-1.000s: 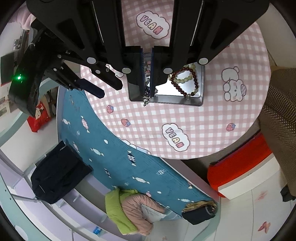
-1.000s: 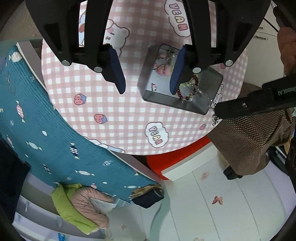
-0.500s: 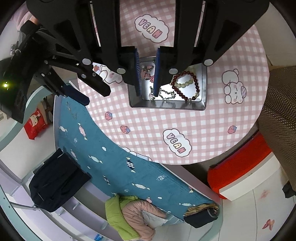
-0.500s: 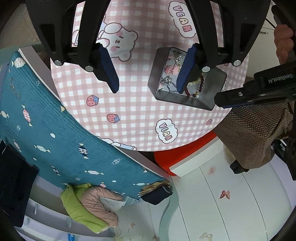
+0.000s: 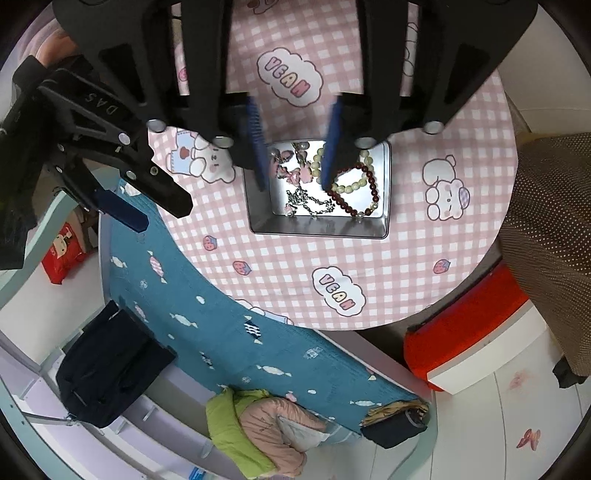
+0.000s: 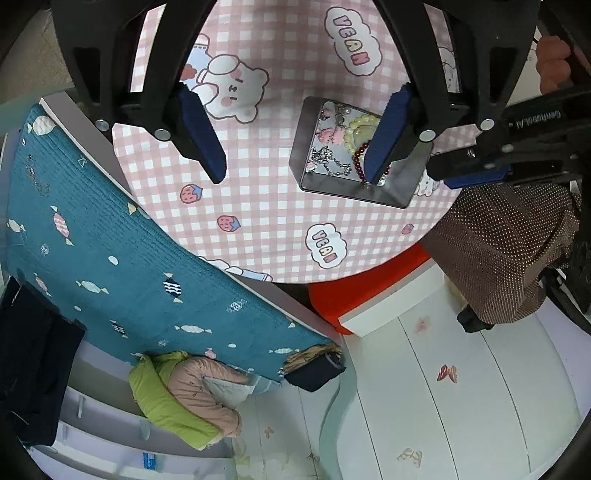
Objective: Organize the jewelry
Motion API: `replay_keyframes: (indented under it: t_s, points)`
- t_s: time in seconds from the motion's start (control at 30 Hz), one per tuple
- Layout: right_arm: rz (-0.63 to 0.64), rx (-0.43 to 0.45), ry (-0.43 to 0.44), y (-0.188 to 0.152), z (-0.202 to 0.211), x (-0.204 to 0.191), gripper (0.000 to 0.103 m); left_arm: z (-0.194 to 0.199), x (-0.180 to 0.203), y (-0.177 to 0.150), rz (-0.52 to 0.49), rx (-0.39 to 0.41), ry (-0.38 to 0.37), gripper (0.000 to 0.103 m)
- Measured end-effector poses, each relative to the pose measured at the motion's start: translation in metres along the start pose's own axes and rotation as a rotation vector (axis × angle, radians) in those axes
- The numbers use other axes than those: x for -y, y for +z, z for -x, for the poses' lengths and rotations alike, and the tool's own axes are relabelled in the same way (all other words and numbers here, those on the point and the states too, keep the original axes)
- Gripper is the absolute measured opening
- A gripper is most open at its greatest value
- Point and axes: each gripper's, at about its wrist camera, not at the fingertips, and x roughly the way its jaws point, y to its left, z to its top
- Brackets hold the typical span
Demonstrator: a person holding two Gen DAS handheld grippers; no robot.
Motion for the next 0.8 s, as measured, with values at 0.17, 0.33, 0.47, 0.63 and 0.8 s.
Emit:
replay_keyframes:
  t_s: [0.17,0.33,0.47,0.63,0.8]
  points:
    - [0.000,0.027,-0.019,-0.008,0.020,-0.010,0.078,0.019,-0.001,-0.013,-0.013,0.022,0.008,0.038]
    - [-0.021,0.077,-0.042,-0.024,0.050,-0.021,0.088,0.046,0.004,-0.032,-0.050,0.066,0.024,0.051]
    - [-0.031,0.112,-0.065,-0.037,0.073,-0.030,0.089,0.068,0.008,-0.051,-0.071,0.092,0.037,0.056]
    - [-0.031,0.176,-0.073,-0.054,0.105,-0.043,0.090,0.098,0.019,-0.074,-0.106,0.151,0.054,0.060]
    - [-0.010,0.254,-0.075,-0.063,0.135,-0.052,0.091,0.132,0.029,-0.096,-0.093,0.228,0.091,0.064]
